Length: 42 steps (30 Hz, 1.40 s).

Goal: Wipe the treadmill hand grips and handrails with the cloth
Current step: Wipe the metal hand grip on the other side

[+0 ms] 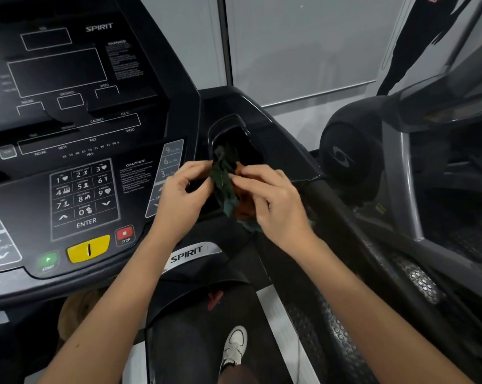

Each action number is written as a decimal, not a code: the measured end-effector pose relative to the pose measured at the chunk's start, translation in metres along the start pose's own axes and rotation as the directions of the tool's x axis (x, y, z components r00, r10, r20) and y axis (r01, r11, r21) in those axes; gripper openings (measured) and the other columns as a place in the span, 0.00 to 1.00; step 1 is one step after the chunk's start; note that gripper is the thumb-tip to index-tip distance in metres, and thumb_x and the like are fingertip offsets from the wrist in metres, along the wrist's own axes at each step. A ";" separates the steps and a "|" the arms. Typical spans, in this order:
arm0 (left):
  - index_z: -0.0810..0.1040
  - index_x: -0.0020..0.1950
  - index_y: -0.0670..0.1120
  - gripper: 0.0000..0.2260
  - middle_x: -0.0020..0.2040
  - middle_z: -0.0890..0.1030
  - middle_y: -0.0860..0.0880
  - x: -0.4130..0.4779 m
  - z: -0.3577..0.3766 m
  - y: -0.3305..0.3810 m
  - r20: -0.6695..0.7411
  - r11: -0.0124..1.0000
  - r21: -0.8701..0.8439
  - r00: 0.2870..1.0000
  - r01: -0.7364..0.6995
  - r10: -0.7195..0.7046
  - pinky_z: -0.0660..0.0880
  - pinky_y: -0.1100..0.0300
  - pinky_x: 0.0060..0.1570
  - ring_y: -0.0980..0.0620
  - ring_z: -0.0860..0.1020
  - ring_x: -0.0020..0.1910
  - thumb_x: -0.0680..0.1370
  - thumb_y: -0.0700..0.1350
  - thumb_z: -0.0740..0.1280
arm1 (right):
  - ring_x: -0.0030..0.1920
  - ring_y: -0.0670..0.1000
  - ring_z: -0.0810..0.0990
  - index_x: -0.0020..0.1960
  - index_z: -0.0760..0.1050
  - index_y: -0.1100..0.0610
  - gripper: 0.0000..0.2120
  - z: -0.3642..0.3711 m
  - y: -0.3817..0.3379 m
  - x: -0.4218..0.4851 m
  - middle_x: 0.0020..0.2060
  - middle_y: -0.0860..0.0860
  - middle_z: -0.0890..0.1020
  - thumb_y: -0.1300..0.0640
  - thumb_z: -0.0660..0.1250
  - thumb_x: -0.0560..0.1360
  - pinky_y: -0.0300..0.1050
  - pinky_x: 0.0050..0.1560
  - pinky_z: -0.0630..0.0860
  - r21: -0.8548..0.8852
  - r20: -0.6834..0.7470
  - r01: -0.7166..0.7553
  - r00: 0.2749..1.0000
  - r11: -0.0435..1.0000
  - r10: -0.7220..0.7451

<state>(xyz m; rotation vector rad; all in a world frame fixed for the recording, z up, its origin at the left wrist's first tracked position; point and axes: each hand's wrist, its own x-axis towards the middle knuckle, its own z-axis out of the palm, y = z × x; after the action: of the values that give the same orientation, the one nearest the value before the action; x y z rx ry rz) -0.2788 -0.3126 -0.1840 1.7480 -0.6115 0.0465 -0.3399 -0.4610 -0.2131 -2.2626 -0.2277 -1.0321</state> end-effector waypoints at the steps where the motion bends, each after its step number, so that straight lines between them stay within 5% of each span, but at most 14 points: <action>1: 0.79 0.53 0.52 0.11 0.53 0.79 0.53 0.001 -0.001 0.000 0.008 1.000 -0.001 1.000 0.004 -0.004 0.73 0.57 0.60 0.57 0.77 0.55 0.76 0.37 0.65 | 0.44 0.58 0.77 0.54 0.81 0.58 0.17 0.001 0.000 0.000 0.51 0.54 0.81 0.67 0.57 0.73 0.40 0.49 0.71 0.002 -0.013 0.011 1.000 1.000 -0.011; 5: 0.80 0.54 0.55 0.10 0.53 0.80 0.56 -0.001 -0.003 0.001 0.015 0.999 -0.015 0.999 0.037 -0.036 0.73 0.55 0.61 0.57 0.78 0.56 0.76 0.42 0.67 | 0.46 0.55 0.80 0.50 0.81 0.63 0.19 -0.009 0.032 -0.017 0.47 0.54 0.81 0.76 0.57 0.68 0.40 0.51 0.75 0.086 -0.009 -0.135 0.991 0.987 0.136; 8: 0.80 0.54 0.56 0.10 0.52 0.80 0.57 -0.002 -0.002 0.000 0.014 0.999 -0.023 0.999 0.039 -0.039 0.72 0.51 0.62 0.56 0.78 0.56 0.76 0.43 0.68 | 0.44 0.40 0.78 0.48 0.80 0.65 0.19 -0.018 0.042 -0.019 0.43 0.50 0.79 0.80 0.57 0.69 0.28 0.46 0.73 0.134 0.056 -0.289 0.957 0.948 0.284; 12: 0.79 0.53 0.55 0.10 0.52 0.80 0.56 -0.001 -0.002 0.002 0.020 1.000 -0.017 1.000 0.015 -0.015 0.73 0.54 0.61 0.56 0.78 0.55 0.76 0.40 0.67 | 0.51 0.51 0.79 0.55 0.79 0.62 0.19 -0.007 0.010 0.011 0.50 0.52 0.81 0.75 0.57 0.71 0.41 0.56 0.73 0.131 0.107 -0.190 0.978 0.973 0.177; 18: 0.79 0.53 0.55 0.10 0.52 0.80 0.56 -0.001 -0.001 0.004 0.009 0.999 -0.018 1.000 0.029 -0.029 0.73 0.55 0.62 0.58 0.78 0.56 0.76 0.41 0.67 | 0.56 0.43 0.77 0.61 0.74 0.58 0.15 -0.008 0.010 0.027 0.52 0.46 0.79 0.68 0.58 0.78 0.33 0.60 0.70 0.355 0.377 -0.391 0.891 0.849 0.253; 24: 0.79 0.55 0.54 0.10 0.54 0.80 0.56 -0.002 -0.002 0.004 0.017 0.999 -0.011 0.999 0.039 -0.039 0.72 0.53 0.63 0.58 0.77 0.57 0.76 0.43 0.67 | 0.55 0.51 0.76 0.56 0.79 0.58 0.14 -0.025 0.031 -0.023 0.51 0.45 0.77 0.68 0.64 0.73 0.54 0.62 0.71 0.179 0.235 -0.391 0.908 0.903 0.347; 28: 0.79 0.53 0.55 0.11 0.53 0.80 0.56 -0.001 -0.001 0.003 0.008 1.000 -0.006 1.000 0.008 -0.008 0.72 0.55 0.62 0.58 0.77 0.56 0.76 0.40 0.66 | 0.53 0.52 0.74 0.60 0.77 0.56 0.18 -0.008 0.006 -0.007 0.55 0.48 0.78 0.64 0.67 0.72 0.38 0.60 0.65 0.102 0.153 -0.228 0.965 0.968 0.211; 31: 0.78 0.52 0.53 0.12 0.53 0.79 0.54 0.000 -0.003 0.003 0.022 1.000 0.002 1.000 0.010 -0.010 0.73 0.55 0.61 0.57 0.77 0.56 0.77 0.36 0.64 | 0.51 0.56 0.73 0.60 0.77 0.55 0.18 0.015 -0.007 -0.010 0.56 0.53 0.79 0.60 0.66 0.71 0.45 0.54 0.71 -0.033 -0.022 -0.066 0.998 0.997 0.065; 35: 0.79 0.54 0.56 0.10 0.54 0.79 0.56 0.001 -0.005 0.002 0.058 1.000 0.012 0.998 0.026 -0.027 0.71 0.52 0.64 0.57 0.76 0.58 0.74 0.47 0.67 | 0.49 0.55 0.72 0.55 0.81 0.54 0.13 0.013 0.016 -0.042 0.54 0.54 0.80 0.64 0.65 0.73 0.45 0.53 0.72 -0.204 -0.137 0.092 0.983 0.975 -0.121; 38: 0.79 0.54 0.57 0.10 0.54 0.79 0.57 -0.001 -0.007 0.001 0.065 0.999 -0.001 0.997 0.044 -0.044 0.70 0.49 0.65 0.56 0.77 0.58 0.74 0.47 0.69 | 0.43 0.57 0.75 0.51 0.82 0.59 0.11 0.000 0.030 -0.056 0.49 0.56 0.81 0.68 0.63 0.74 0.39 0.52 0.71 -0.206 -0.157 0.073 0.982 0.976 -0.107; 42: 0.79 0.55 0.57 0.10 0.55 0.79 0.57 -0.001 -0.005 0.002 0.062 1.000 -0.003 0.998 0.030 -0.030 0.70 0.50 0.64 0.56 0.77 0.59 0.75 0.45 0.67 | 0.46 0.56 0.74 0.54 0.81 0.57 0.13 0.005 0.022 -0.044 0.50 0.56 0.81 0.67 0.64 0.74 0.48 0.49 0.75 -0.184 -0.153 0.095 0.980 0.978 -0.124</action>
<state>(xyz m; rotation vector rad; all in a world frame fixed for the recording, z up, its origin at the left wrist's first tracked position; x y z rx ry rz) -0.2788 -0.3077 -0.1811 1.7593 -0.6293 -0.0299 -0.3580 -0.4706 -0.2577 -2.3271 -0.2005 -1.3372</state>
